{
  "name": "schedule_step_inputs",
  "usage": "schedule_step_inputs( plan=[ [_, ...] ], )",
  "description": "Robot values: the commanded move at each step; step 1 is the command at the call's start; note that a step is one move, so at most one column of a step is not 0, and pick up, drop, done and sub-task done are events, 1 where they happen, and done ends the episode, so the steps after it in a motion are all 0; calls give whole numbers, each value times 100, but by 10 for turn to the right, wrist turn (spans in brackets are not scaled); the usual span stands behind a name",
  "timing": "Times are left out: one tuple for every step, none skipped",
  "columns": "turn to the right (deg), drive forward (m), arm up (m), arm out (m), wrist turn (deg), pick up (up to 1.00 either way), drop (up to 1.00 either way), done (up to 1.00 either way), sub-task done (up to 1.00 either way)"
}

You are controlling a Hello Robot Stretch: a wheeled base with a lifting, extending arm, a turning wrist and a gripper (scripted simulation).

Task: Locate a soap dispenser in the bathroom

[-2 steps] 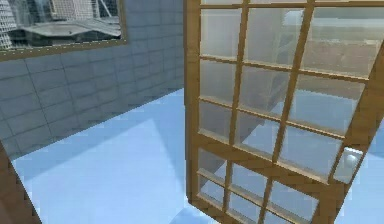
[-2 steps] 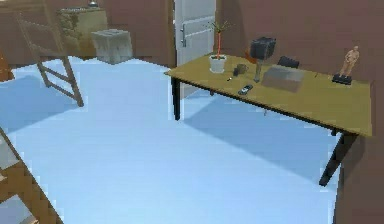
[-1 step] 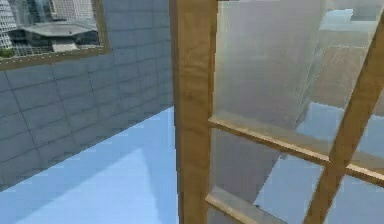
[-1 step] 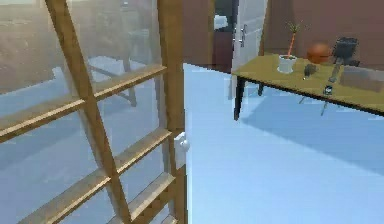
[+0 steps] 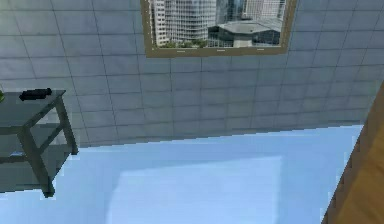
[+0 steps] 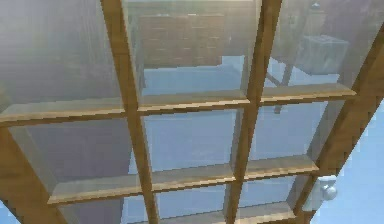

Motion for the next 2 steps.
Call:
schedule_step_inputs(
  plan=[
    [-60,0,0,0,0,0,0,0,0],
    [0,45,0,0,0,0,0,0,0]
  ],
)
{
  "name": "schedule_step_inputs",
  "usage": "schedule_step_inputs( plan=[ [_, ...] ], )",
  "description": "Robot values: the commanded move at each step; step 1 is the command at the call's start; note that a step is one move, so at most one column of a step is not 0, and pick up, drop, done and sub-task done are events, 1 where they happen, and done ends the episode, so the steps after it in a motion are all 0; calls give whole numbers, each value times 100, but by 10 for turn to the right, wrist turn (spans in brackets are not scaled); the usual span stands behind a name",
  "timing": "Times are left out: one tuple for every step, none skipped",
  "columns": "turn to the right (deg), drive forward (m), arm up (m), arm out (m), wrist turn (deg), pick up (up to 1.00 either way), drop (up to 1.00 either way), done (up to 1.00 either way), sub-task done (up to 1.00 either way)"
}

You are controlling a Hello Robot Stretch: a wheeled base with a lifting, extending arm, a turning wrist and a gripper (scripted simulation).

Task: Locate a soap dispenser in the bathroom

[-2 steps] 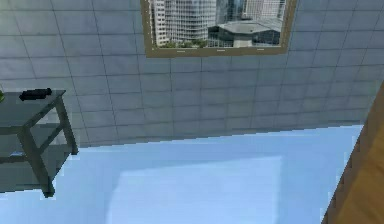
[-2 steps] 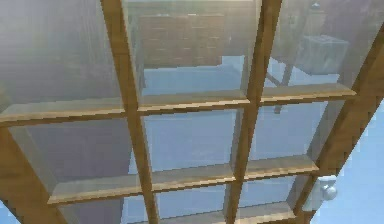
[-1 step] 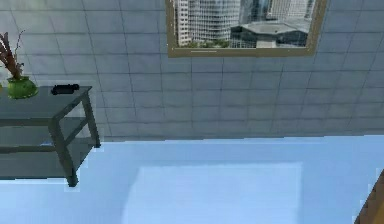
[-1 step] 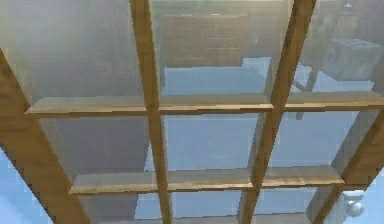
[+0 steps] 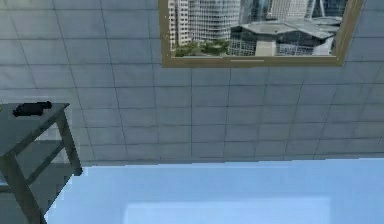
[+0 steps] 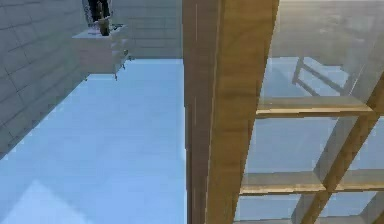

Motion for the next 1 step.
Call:
schedule_step_inputs(
  plan=[
    [-450,0,0,0,0,0,0,0,0]
  ],
)
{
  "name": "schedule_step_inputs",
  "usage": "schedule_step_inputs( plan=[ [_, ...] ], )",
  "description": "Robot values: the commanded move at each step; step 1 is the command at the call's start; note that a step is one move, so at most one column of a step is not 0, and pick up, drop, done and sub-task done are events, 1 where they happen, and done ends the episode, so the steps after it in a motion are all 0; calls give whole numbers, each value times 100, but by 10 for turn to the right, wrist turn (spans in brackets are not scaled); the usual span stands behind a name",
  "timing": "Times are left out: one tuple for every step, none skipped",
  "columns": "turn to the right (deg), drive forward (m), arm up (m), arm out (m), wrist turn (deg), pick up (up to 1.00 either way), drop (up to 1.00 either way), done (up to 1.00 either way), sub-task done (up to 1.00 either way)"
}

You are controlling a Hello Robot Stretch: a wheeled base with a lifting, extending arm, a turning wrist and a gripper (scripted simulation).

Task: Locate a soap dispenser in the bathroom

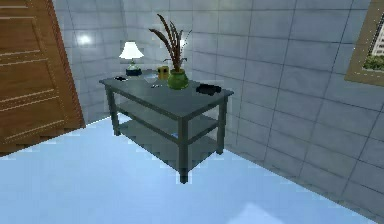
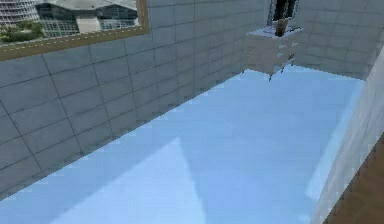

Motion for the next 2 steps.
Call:
schedule_step_inputs(
  plan=[
    [-60,0,0,0,0,0,0,0,0],
    [0,50,0,0,0,0,0,0,0]
  ],
)
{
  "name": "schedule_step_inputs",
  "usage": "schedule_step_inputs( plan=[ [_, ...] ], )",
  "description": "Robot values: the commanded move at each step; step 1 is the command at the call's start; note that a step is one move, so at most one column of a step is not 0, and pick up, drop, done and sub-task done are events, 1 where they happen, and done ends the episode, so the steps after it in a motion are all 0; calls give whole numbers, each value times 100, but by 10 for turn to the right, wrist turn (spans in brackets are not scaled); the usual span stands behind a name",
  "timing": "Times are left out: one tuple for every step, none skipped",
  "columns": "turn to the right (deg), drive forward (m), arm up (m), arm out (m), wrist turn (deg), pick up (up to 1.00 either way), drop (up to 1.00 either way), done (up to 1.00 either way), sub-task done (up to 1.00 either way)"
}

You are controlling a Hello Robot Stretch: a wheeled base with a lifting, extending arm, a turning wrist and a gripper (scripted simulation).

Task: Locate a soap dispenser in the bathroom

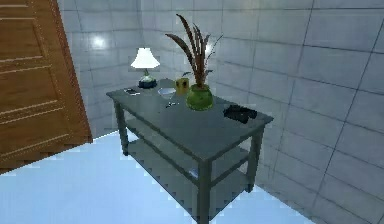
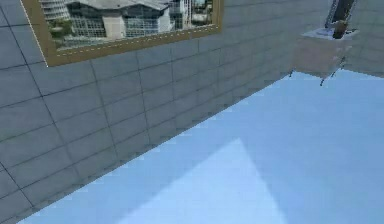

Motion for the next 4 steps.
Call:
schedule_step_inputs(
  plan=[
    [-420,0,0,0,0,0,0,0,0],
    [0,30,0,0,0,0,0,0,0],
    [-240,0,0,0,0,0,0,0,0],
    [0,65,0,0,0,0,0,0,0]
  ],
)
